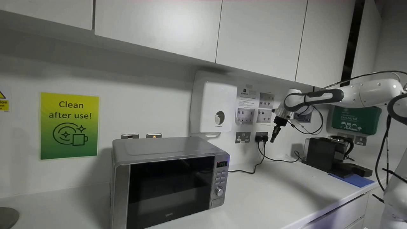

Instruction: Press a switch on the bottom left wall socket.

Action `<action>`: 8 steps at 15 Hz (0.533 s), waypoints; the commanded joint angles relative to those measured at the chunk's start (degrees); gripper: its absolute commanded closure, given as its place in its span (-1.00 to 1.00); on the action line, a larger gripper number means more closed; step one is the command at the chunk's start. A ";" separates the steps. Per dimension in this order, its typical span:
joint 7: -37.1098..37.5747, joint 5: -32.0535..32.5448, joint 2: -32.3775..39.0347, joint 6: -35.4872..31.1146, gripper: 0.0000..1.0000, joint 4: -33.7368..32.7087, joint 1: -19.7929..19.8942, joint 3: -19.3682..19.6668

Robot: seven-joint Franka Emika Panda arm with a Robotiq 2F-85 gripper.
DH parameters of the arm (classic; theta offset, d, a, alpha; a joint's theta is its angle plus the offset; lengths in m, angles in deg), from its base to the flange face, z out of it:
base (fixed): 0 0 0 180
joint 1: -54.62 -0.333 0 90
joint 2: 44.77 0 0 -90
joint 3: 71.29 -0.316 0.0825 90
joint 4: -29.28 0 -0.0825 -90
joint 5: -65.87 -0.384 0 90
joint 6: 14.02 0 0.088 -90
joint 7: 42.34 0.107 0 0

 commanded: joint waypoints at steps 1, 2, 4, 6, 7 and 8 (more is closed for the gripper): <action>0.05 0.04 -0.30 0.97 0.98 -0.11 -0.04 0.21; 0.05 0.04 -0.47 1.27 0.98 -0.10 -0.04 0.29; 0.05 0.04 -0.52 1.28 0.98 -0.06 -0.04 0.29; 0.05 0.04 -0.52 1.28 0.98 -0.02 -0.04 0.29; 0.05 0.04 -0.52 1.28 0.98 -0.02 -0.04 0.29; 0.05 0.04 -0.52 1.28 0.98 -0.02 -0.04 0.29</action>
